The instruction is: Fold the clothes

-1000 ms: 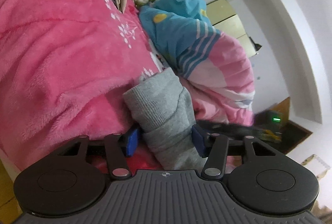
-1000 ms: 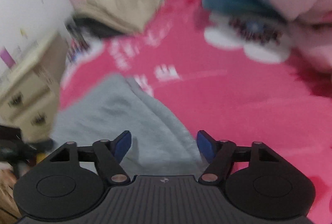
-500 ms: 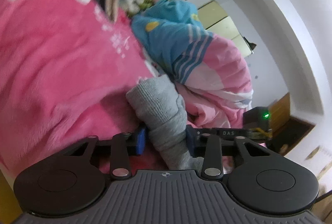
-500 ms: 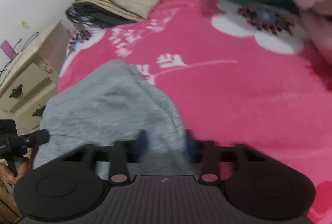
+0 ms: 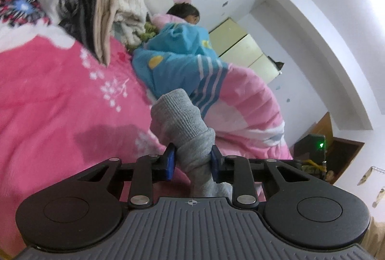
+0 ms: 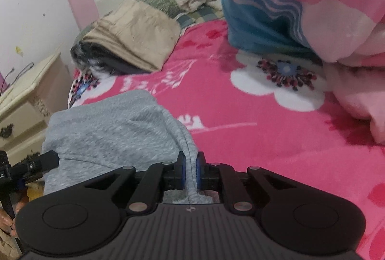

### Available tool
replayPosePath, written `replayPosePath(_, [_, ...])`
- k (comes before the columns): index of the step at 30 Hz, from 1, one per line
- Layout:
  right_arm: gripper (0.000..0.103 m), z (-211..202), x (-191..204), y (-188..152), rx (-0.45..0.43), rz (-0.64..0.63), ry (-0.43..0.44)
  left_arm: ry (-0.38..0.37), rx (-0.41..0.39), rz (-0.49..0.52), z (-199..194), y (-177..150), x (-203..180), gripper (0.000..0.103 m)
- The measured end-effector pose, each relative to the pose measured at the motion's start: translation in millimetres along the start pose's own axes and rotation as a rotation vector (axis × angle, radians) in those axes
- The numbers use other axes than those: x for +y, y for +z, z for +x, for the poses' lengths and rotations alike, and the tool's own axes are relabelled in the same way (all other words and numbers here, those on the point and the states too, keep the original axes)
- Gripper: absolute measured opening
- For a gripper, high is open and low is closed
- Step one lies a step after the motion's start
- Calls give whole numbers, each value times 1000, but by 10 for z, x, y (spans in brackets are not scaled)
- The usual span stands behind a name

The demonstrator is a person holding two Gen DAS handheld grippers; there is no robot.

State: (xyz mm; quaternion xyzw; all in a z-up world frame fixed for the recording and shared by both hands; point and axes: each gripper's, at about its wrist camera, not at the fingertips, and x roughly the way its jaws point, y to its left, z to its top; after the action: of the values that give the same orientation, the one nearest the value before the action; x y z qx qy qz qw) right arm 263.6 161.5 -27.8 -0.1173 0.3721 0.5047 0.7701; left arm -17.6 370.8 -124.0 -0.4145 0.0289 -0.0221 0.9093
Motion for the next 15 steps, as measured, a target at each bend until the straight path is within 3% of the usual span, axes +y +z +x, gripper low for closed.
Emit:
replayPosePath(5, [8,232,56,286,-52,-5,34,35,-45,-7,64,270,187,27])
replayPosePath(9, [8,693,199,405,-36,-2,21,142,32,-44,183,397,518,31])
replayPosePath(11, [13,990,189,386,30,46,17,173,86,-95,223,367,679,34])
replayPosePath(12, [27,1097,139,368,66,98,2,163,86,-92,199,360,681,35])
replayPosePath(13, [32,1162,90,354,88,146,-6,168,87,-83,171,367,647,38])
replayPosePath(15, [37,995,-16,355,50,225,26,197,72,-84,89,399,582,46])
